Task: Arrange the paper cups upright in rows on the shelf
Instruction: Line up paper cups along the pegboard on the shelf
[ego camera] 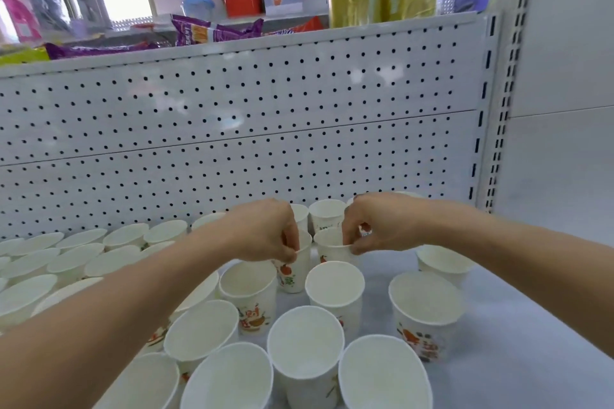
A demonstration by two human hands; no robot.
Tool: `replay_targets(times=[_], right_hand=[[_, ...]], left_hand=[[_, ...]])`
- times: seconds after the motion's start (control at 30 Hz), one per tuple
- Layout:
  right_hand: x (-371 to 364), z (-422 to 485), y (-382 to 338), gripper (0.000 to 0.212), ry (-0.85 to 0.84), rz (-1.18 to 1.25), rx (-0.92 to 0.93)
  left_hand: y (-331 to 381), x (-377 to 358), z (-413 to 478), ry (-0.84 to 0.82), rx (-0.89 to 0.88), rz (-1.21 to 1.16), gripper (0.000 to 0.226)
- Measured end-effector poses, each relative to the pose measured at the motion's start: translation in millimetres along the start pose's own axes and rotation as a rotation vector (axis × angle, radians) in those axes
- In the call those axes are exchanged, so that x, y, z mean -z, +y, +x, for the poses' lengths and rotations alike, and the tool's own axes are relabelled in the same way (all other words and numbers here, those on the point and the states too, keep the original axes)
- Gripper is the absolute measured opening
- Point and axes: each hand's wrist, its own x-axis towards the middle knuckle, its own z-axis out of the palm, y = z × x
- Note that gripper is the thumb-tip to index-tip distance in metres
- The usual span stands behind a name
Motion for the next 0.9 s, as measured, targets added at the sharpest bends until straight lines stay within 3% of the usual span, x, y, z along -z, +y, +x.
replay_targets(times=[0.33,0.6,0.77,0.9], right_hand=[[24.5,-50.8,76.4,0.010,0.100,0.057,-0.148],[14.5,-61.6,103.0,0.035,0.007,0.059,-0.227],[15.0,-64.8,98.1,0.016,0.104,0.147,-0.171],[6.7,-54.4,89.4,0.020,0.105,0.218,-0.137]], left_hand=[[57.7,11.2,40.0,0.164,-0.119,-0.219,0.010],[75.3,4.0,56.7,0.082,-0.165,-0.192,0.019],[66.2,7.0,49.2,0.026,-0.190,-0.254,0.028],[71.8,2.7,50.2,0.045,-0.185,-0.190,0.018]])
